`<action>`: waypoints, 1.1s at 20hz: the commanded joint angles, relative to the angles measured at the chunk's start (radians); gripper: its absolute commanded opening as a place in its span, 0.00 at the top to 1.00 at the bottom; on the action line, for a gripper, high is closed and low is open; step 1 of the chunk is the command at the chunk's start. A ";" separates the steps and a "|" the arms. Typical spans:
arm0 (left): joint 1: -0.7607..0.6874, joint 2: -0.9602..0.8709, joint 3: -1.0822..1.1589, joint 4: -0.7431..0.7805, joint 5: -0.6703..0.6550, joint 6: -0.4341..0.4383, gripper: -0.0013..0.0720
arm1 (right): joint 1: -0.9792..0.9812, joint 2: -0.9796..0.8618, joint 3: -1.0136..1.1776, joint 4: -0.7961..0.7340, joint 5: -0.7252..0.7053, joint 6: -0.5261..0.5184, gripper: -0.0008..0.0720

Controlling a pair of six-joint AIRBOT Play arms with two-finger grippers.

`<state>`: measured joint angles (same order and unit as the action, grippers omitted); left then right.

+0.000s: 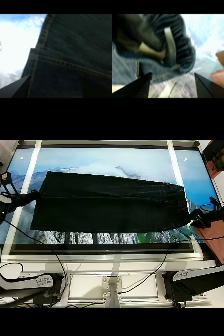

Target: Fold the clothes and pants, and hang the long-sleeved shirts on hangers.

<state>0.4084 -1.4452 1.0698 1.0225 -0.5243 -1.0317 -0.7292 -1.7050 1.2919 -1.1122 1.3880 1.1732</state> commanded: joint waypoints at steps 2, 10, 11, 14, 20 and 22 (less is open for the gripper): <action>0.007 0.025 0.001 0.001 -0.103 0.000 0.03 | 0.025 -0.011 -0.013 0.043 -0.091 0.071 0.24; 0.105 0.109 0.001 -0.002 -0.286 -0.069 0.06 | 0.060 0.040 -0.017 0.024 -0.027 0.068 0.94; 0.139 0.125 0.000 0.002 -0.370 -0.068 0.17 | 0.060 0.072 -0.023 0.006 -0.016 0.069 0.94; 0.238 0.168 -0.039 0.005 -0.511 -0.068 0.20 | 0.057 0.248 -0.143 -0.002 -0.100 0.070 0.94; 0.362 0.274 -0.188 0.071 -0.618 -0.068 0.20 | 0.057 0.491 -0.445 -0.152 -0.206 0.143 0.94; 0.367 0.276 -0.223 0.126 -0.655 -0.068 0.19 | 0.057 0.495 -0.481 -0.224 -0.243 0.223 0.94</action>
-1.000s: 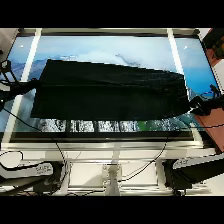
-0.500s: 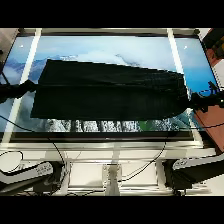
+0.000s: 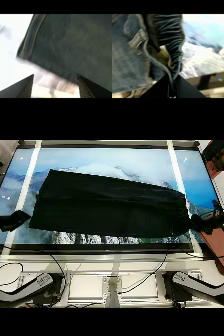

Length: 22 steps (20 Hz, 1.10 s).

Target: Fold the clothes and pants, and hang the long-sleeved shirts on hangers.

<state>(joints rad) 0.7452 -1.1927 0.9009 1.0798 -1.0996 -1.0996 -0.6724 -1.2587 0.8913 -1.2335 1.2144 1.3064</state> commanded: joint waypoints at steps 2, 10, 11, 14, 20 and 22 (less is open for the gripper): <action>0.029 0.024 -0.084 0.072 -0.083 0.000 0.13 | 0.000 0.048 -0.110 -0.113 -0.061 0.108 0.94; 0.029 0.023 -0.176 0.068 0.088 -0.092 0.03 | 0.000 0.049 -0.117 -0.048 -0.101 0.107 0.94; 0.029 0.023 -0.199 0.050 0.134 -0.095 0.03 | 0.000 0.049 -0.117 -0.039 -0.109 0.107 0.94; 0.029 0.022 -0.289 -0.105 0.352 -0.094 0.04 | 0.000 0.049 -0.117 -0.015 -0.123 0.108 0.94; -0.044 0.021 -0.372 -0.281 0.569 -0.034 0.04 | 0.000 0.050 -0.116 0.007 -0.123 0.108 0.94; -0.106 0.013 -0.372 -0.285 0.679 -0.039 0.04 | 0.000 0.050 -0.116 0.008 -0.123 0.118 0.94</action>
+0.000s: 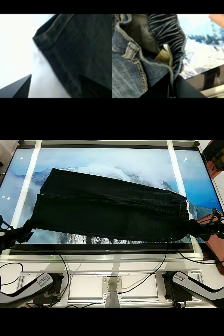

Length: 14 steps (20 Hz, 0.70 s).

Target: Fold the clothes and pants, and hang the long-sleeved shirts on hangers.

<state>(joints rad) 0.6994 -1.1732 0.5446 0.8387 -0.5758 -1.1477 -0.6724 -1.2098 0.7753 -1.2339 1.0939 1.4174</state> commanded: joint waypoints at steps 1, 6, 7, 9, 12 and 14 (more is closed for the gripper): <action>-0.086 -0.022 -0.015 -0.064 0.196 0.009 0.11 | 0.000 0.001 0.000 0.010 0.000 0.007 0.94; -0.126 -0.099 -0.011 -0.111 0.259 0.010 0.80 | 0.000 0.031 0.018 0.027 -0.008 0.006 0.94; -0.126 -0.093 -0.007 -0.109 0.269 0.010 0.94 | 0.000 0.047 0.024 0.028 -0.017 0.006 0.94; -0.126 -0.065 0.010 -0.106 0.264 0.012 0.94 | 0.000 0.075 0.036 0.028 -0.009 0.006 0.94; -0.126 0.023 0.025 -0.106 0.239 0.077 0.94 | 0.000 0.098 0.039 0.022 0.027 -0.053 0.39; -0.126 0.084 0.025 -0.107 0.239 0.082 0.94 | 0.000 0.096 0.035 -0.002 0.046 -0.069 0.22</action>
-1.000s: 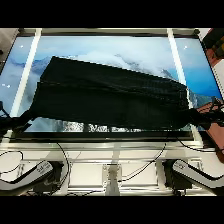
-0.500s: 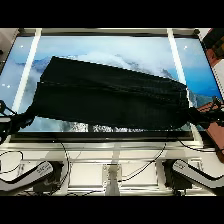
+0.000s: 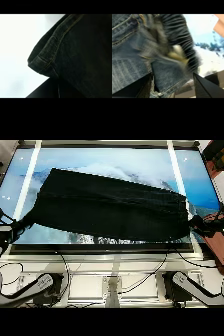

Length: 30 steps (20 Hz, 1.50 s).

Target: Fold the clothes and pants, and hang the long-sleeved shirts on hangers.

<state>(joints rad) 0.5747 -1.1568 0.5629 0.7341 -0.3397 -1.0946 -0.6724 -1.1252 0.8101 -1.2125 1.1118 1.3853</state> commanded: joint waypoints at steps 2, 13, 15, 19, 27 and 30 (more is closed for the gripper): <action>-0.001 0.103 0.006 -0.002 0.002 0.029 0.94 | 0.000 0.012 -0.021 -0.052 0.050 -0.022 0.24; -0.002 0.109 0.006 -0.002 -0.032 0.029 0.94 | 0.000 0.399 -0.423 0.060 -0.147 0.288 0.39; -0.002 0.109 0.006 -0.002 -0.036 0.029 0.94 | 0.000 0.402 -0.509 0.119 -0.264 0.355 0.39; -0.002 0.109 0.006 -0.002 -0.043 0.029 0.94 | 0.000 0.356 -0.568 0.222 -0.436 0.390 0.39; -0.002 0.109 0.006 -0.003 -0.043 0.029 0.94 | 0.000 0.189 -0.568 0.300 -0.549 0.314 0.70; -0.002 0.113 0.006 -0.002 -0.060 0.029 0.94 | 0.000 0.196 -0.549 0.297 -0.504 0.216 0.94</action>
<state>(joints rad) 0.5732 -1.0470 0.5682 0.7315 -0.3859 -1.0657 -0.6724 -0.9184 0.2512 -0.9257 0.5987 1.6920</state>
